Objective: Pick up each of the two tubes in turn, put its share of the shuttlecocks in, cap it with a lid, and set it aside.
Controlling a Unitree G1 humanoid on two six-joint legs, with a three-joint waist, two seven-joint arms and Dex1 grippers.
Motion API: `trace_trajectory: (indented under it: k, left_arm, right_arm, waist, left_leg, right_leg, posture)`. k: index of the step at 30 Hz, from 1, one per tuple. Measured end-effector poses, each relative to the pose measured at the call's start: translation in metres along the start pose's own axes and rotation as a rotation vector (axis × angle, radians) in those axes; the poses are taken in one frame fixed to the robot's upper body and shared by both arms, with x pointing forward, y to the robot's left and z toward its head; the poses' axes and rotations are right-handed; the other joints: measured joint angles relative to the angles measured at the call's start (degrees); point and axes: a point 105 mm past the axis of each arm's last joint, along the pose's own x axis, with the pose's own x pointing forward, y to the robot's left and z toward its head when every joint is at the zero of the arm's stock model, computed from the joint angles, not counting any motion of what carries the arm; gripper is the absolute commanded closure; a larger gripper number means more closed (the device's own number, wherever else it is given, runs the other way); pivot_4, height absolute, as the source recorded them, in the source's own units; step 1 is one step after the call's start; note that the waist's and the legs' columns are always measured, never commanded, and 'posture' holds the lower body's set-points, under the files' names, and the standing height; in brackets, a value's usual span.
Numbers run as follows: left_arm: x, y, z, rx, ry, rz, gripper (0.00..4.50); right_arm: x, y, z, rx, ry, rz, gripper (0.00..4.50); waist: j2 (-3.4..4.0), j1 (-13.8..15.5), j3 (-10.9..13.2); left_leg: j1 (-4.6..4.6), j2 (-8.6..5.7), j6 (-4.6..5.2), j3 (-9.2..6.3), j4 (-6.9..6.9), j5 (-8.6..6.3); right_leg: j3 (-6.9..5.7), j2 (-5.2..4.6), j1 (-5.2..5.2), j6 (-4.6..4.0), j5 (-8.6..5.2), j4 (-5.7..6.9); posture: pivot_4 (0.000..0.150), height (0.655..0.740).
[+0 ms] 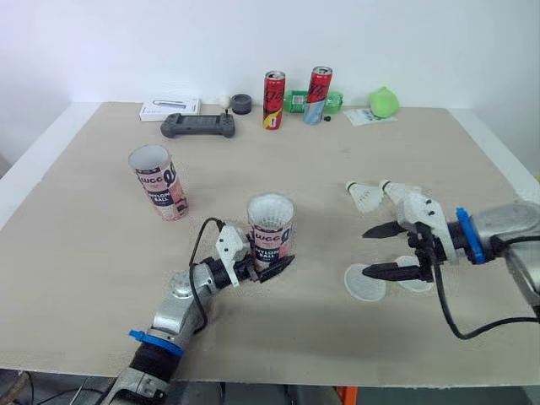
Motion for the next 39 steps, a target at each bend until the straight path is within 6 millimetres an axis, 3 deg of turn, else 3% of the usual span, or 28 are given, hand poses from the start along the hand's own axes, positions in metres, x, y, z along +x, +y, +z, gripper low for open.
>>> trace_trajectory:
  k: [7, 10, 17, 24, 27, 32, 34, 37, 39]
  left_arm:
    - [0.001, 0.0, -0.003, 0.018, -0.008, -0.002, 0.54]
    - [0.001, -0.001, -0.003, 0.018, -0.009, -0.001, 0.54]
    - [0.001, 0.001, -0.003, -0.001, -0.01, 0.016, 0.54]
    - [-0.001, 0.001, -0.002, -0.01, -0.008, 0.024, 0.54]
    - [-0.003, 0.002, -0.002, -0.004, -0.005, 0.029, 0.54]
    - [-0.004, 0.003, -0.002, -0.003, 0.004, 0.029, 0.54]
    - [-0.004, 0.002, -0.001, -0.001, 0.003, 0.026, 0.54]
    - [-0.004, 0.001, -0.001, 0.001, 0.003, 0.021, 0.54]
    - [-0.004, 0.001, 0.0, 0.003, 0.003, 0.02, 0.54]
  right_arm:
    - [0.019, -0.009, -0.027, -0.001, 0.065, -0.012, 0.08]
    - [0.021, -0.01, -0.036, 0.004, 0.087, -0.013, 0.79]
    - [0.023, -0.01, -0.043, -0.03, 0.11, 0.007, 4.36]
    - [0.022, -0.009, -0.04, -0.005, 0.084, 0.019, 4.44]
    - [0.022, -0.012, -0.006, -0.015, -0.019, 0.033, 4.44]
    - [-0.005, -0.024, 0.108, -0.26, -0.246, -0.034, 4.44]
    - [-0.006, -0.018, 0.14, -0.336, -0.314, -0.026, 4.44]
    - [0.003, -0.01, 0.169, -0.405, -0.361, -0.001, 4.44]
    - [0.011, -0.007, 0.176, -0.426, -0.363, 0.019, 4.44]
  waist:
    - [0.04, 0.1, 0.0]
    - [0.04, 0.1, 0.0]
    - [0.03, 0.1, -0.1]
    - [0.01, 0.0, -0.1]
    - [0.14, -0.4, -0.1]
    - [0.21, -1.0, 0.0]
    - [0.17, -1.1, -0.1]
    - [0.18, -1.2, -0.1]
    - [0.17, -1.1, -0.1]
  left_leg:
    - [0.01, -0.02, -0.02, 0.05, 0.01, 0.01]
    - [0.01, -0.02, -0.02, 0.05, 0.01, 0.01]
    - [0.06, -0.02, -0.02, 0.04, 0.02, 0.01]
    - [0.12, -0.02, -0.02, 0.05, 0.01, 0.0]
    - [0.1, -0.02, -0.02, 0.08, -0.01, 0.0]
    - [0.08, 0.0, -0.03, 0.04, -0.03, 0.04]
    - [0.06, 0.0, -0.06, 0.04, -0.07, 0.02]
    - [-0.05, 0.0, -0.08, 0.01, -0.09, 0.01]
    - [-0.1, -0.01, -0.08, -0.01, -0.09, 0.01]
  right_leg:
    - [0.07, -0.01, 0.03, 0.03, 0.02, -0.01]
    - [0.08, -0.01, 0.03, 0.04, 0.02, -0.01]
    - [0.08, -0.01, 0.09, 0.06, 0.02, -0.01]
    - [0.09, 0.0, 0.12, 0.04, 0.01, -0.01]
    - [0.13, 0.0, 0.06, 0.08, 0.04, 0.0]
    - [0.09, 0.03, 0.04, 0.1, 0.05, -0.01]
    - [0.09, 0.03, 0.03, 0.04, 0.0, -0.02]
    - [0.09, 0.02, -0.04, 0.05, 0.0, -0.02]
    - [0.08, 0.02, -0.08, 0.1, 0.03, -0.02]
  posture:
    - [0.15, 0.74]
    - [0.15, 0.74]
    - [0.15, 0.74]
    - [0.15, 0.74]
    - [0.15, 0.74]
    - [0.15, 0.74]
    - [0.15, 0.74]
    - [0.15, 0.74]
    - [0.15, 0.74]
